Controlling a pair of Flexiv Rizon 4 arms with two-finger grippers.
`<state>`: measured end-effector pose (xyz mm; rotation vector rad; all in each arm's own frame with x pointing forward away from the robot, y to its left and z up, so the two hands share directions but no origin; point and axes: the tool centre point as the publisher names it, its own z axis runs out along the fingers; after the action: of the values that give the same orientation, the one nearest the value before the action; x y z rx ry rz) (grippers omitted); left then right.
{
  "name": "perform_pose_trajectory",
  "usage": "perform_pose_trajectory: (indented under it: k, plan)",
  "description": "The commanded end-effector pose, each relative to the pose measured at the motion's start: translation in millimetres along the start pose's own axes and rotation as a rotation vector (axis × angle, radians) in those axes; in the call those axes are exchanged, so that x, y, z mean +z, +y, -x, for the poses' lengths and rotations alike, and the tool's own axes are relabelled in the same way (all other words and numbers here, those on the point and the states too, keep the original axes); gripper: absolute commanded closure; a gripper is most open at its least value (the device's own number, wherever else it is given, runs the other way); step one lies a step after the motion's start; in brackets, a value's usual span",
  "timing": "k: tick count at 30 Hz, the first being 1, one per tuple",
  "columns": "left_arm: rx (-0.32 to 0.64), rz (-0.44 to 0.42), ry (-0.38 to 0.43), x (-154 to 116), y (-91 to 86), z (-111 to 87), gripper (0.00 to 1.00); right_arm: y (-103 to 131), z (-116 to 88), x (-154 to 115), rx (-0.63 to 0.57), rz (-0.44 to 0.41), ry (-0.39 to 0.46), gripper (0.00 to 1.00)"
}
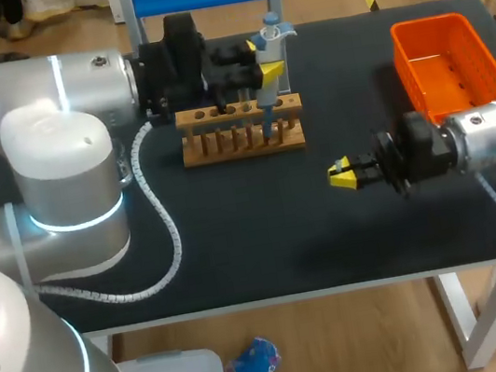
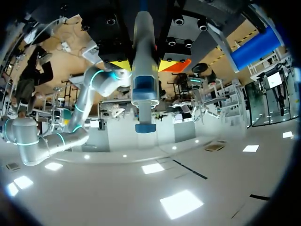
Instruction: Invert the test tube, pick up the pipette, mount the tip to pipette, aspirate from beaker and dispense into the tube, eject the tip, return the pipette, and cap with the stopper.
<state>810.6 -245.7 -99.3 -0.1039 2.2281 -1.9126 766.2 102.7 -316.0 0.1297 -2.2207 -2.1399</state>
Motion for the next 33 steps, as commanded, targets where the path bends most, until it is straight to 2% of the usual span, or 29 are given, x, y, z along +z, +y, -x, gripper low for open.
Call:
perform_pose_trajectory:
  k: [1, 7, 21, 33]
  plan:
    - [0.004, 0.001, 0.008, 5.2, -7.9, -6.3, 1.00, 1.5, 5.4, 10.7, 0.002, 0.002, 0.004, 1.00]
    - [-0.003, -0.033, 0.064, 13.6, -9.9, -11.9, 1.00, 2.3, 12.0, 21.7, -0.004, 0.025, 0.011, 1.00]
    - [-0.017, -0.049, 0.107, 22.1, -10.1, -18.0, 1.00, 6.9, 20.7, 39.6, -0.024, 0.071, 0.022, 1.00]
    - [-0.023, -0.049, 0.106, 22.7, -8.4, -18.7, 1.00, 8.7, 30.2, 50.9, -0.031, 0.086, 0.028, 1.00]
